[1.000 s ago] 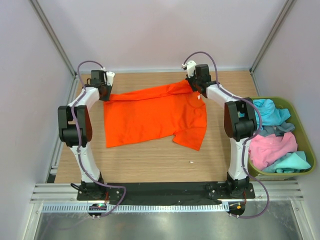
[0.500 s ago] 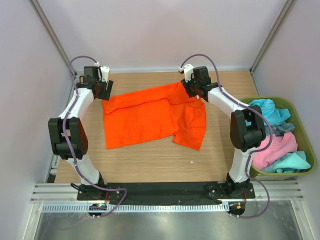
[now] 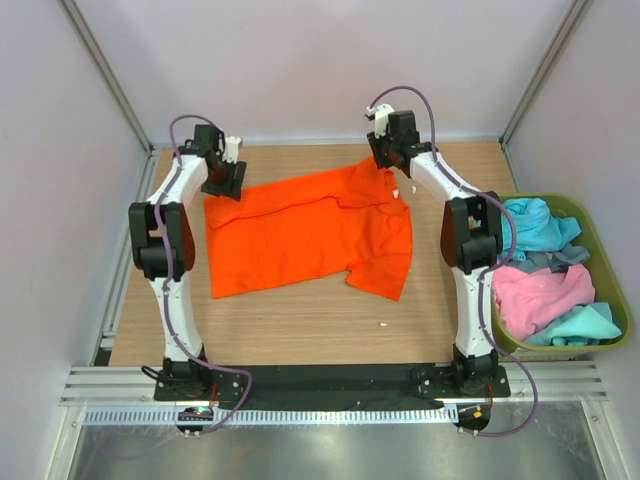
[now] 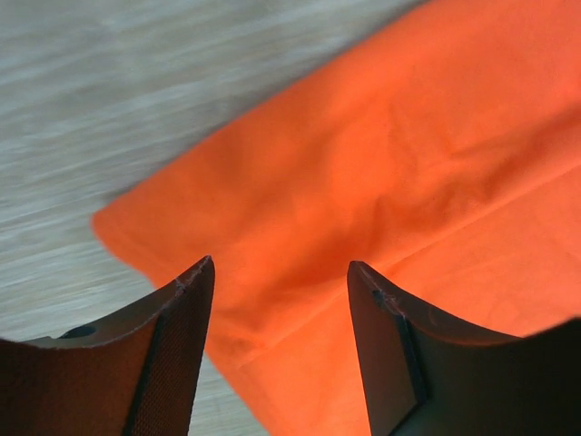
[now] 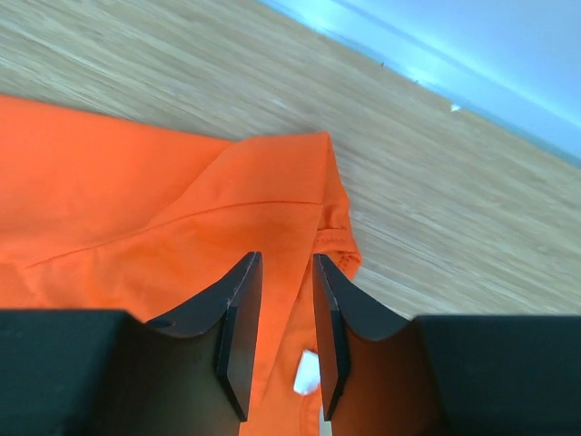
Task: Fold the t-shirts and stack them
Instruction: Fold the tshirt
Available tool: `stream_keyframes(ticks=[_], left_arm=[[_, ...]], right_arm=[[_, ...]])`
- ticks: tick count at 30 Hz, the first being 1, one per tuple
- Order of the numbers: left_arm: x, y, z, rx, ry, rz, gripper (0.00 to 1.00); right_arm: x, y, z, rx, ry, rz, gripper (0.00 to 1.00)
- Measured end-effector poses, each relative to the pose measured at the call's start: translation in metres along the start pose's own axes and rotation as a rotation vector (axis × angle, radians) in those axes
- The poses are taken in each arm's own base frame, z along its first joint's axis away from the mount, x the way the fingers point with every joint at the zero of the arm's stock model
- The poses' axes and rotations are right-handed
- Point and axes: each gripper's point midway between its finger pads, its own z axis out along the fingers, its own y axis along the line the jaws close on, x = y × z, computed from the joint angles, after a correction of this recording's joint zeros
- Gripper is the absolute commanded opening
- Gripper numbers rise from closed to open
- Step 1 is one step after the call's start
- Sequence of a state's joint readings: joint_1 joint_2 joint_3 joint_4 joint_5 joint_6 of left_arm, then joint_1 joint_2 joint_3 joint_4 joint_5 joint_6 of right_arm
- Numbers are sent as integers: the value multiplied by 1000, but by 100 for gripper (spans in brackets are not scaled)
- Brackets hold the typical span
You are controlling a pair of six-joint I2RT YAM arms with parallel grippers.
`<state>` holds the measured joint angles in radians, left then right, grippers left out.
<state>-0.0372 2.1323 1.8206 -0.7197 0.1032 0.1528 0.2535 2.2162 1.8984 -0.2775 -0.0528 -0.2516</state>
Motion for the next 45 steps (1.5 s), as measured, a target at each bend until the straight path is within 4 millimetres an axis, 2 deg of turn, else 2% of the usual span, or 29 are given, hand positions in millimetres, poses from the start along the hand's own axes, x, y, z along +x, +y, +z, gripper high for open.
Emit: stream_keyframes(ticks=[2, 5, 9, 16, 20, 23, 28, 38, 45], left_arm=[[10, -8, 10, 46, 56, -22, 59], [22, -16, 17, 88, 112, -41, 59], [32, -21, 16, 111, 153, -66, 58], [41, -19, 13, 112, 196, -84, 58], [47, -7, 14, 92, 224, -105, 57], [47, 9, 19, 69, 234, -127, 57], [40, 29, 29, 34, 229, -147, 57], [31, 39, 50, 1, 229, -134, 58], [15, 49, 61, -30, 195, -126, 58]], right_arm=[[14, -1, 17, -9, 36, 20, 35], [35, 1, 33, -33, 96, 52, 35], [55, 3, 41, -55, 150, 83, 36], [70, 9, 38, -73, 204, 114, 36], [99, 14, 38, -82, 263, 124, 36], [104, 12, 28, -77, 283, 131, 35], [113, 8, 20, -66, 304, 137, 36], [131, 13, -6, -65, 353, 128, 36], [134, 10, -10, -51, 363, 111, 35]])
